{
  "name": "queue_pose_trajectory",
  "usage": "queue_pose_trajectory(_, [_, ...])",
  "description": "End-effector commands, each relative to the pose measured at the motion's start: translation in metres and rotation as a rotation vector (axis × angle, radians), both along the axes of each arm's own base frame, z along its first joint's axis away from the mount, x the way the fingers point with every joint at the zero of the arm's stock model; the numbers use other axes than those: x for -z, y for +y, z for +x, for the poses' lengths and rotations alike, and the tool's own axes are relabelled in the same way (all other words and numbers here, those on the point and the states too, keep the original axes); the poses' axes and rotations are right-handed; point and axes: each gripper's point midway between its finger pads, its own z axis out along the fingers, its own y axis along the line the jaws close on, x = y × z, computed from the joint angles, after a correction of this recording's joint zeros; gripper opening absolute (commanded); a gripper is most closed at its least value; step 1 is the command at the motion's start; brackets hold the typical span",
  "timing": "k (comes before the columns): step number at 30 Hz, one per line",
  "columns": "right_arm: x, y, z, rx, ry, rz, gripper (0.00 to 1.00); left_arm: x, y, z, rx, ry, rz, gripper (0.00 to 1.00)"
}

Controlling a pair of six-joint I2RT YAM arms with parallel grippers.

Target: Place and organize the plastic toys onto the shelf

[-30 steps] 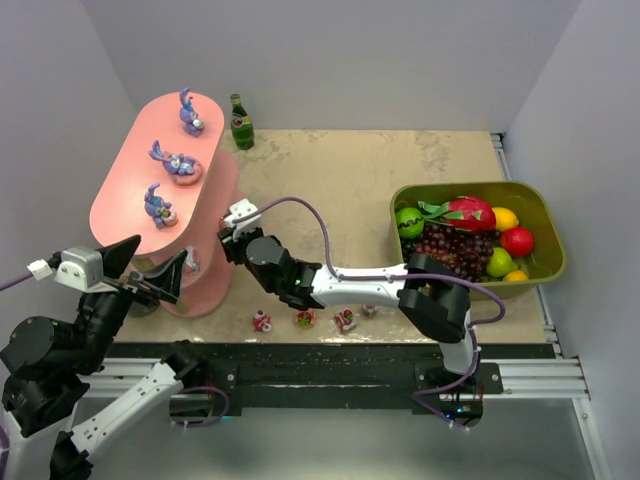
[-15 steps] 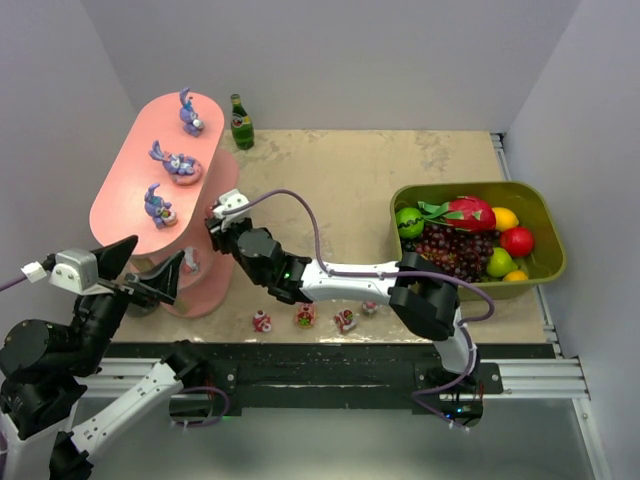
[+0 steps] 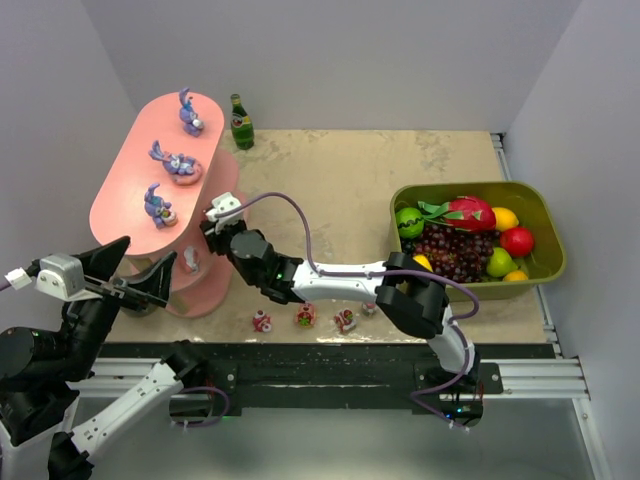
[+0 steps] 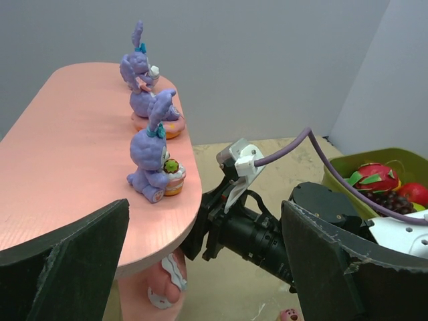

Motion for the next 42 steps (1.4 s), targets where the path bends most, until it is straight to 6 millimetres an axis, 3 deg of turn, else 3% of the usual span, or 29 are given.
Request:
queue_pose_trajectory(1, [-0.024,0.008,0.004,0.014,-0.033,0.058,0.05,-0.008,0.004,-0.007,0.006,-0.018,-0.028,0.99])
queue_pose_trajectory(12, [-0.010,0.010,0.010,0.052,-0.022,0.037,0.24,-0.008,0.006,-0.007,-0.004,-0.014,-0.025,1.00])
queue_pose_trajectory(15, [-0.006,0.007,0.009,0.055,-0.016,0.031,0.45,-0.008,0.007,-0.006,-0.006,-0.014,-0.023,0.99])
queue_pose_trajectory(16, [-0.013,0.003,0.009,0.057,-0.020,0.047,0.56,-0.007,0.006,-0.006,-0.006,-0.013,-0.021,1.00])
queue_pose_trajectory(19, [-0.019,0.001,0.005,0.037,-0.024,0.047,0.65,-0.008,0.007,-0.006,-0.008,-0.014,-0.021,0.99])
queue_pose_trajectory(33, [-0.035,-0.016,-0.003,0.033,-0.008,0.051,0.75,-0.008,0.007,-0.005,-0.013,-0.007,-0.020,0.99])
queue_pose_trajectory(42, [-0.019,-0.032,-0.015,-0.008,0.009,-0.009,0.77,-0.009,0.007,-0.007,-0.008,0.000,-0.025,1.00])
